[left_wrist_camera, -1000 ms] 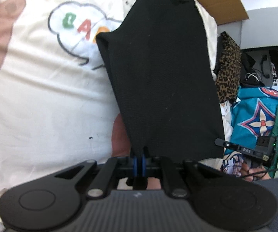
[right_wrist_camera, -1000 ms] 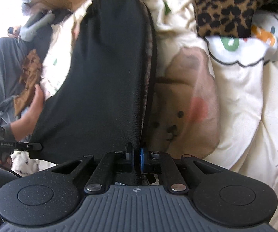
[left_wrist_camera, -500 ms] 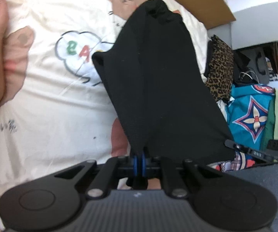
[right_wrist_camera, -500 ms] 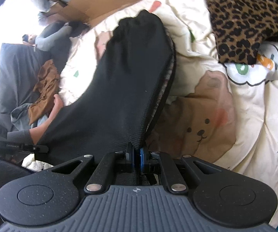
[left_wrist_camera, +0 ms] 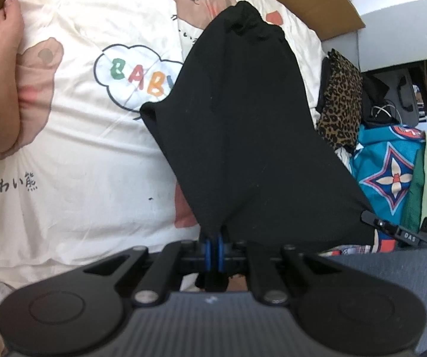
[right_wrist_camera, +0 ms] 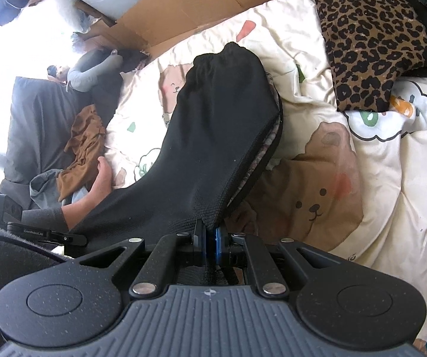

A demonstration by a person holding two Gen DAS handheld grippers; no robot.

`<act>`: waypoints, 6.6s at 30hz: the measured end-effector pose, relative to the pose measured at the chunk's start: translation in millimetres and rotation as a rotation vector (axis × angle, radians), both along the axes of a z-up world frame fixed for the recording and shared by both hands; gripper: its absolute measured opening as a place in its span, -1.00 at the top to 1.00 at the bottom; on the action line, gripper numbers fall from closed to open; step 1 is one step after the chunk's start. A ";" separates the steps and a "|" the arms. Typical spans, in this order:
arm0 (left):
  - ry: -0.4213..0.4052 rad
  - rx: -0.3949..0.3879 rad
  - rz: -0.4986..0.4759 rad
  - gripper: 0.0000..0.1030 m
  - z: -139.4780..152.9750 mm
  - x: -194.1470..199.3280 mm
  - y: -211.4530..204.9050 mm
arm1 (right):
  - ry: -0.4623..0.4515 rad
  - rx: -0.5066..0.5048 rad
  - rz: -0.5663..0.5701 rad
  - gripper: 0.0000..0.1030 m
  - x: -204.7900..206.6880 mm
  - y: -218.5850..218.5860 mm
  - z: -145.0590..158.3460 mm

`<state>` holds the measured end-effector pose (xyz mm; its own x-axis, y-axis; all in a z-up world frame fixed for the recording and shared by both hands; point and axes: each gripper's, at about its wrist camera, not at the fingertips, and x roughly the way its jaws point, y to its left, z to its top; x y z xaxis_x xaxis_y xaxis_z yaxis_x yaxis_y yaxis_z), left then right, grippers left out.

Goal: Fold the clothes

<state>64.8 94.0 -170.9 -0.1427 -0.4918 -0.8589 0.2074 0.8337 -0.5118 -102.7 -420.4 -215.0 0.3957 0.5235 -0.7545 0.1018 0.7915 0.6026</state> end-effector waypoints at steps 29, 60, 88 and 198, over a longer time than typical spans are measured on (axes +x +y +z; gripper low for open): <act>-0.034 0.002 0.003 0.90 -45.7 95.2 -36.7 | -0.064 0.015 0.017 0.93 100.6 -8.2 -33.2; -0.080 -0.015 0.001 0.90 -119.6 201.4 -89.9 | -0.081 0.000 -0.088 0.92 169.1 -26.0 -102.3; -0.220 -0.002 0.033 0.25 -114.4 211.2 -85.0 | -0.249 -0.051 -0.410 0.57 155.2 -41.4 -121.6; -0.517 -0.022 -0.236 0.39 -149.9 216.4 -127.8 | -0.218 -0.499 -0.170 0.08 232.0 17.6 -130.1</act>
<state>281.2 -33.8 -320.7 0.1854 -0.5162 -0.8362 0.6147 0.7248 -0.3111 129.3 -402.9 -345.1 0.6176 0.0404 -0.7854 0.1678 0.9689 0.1817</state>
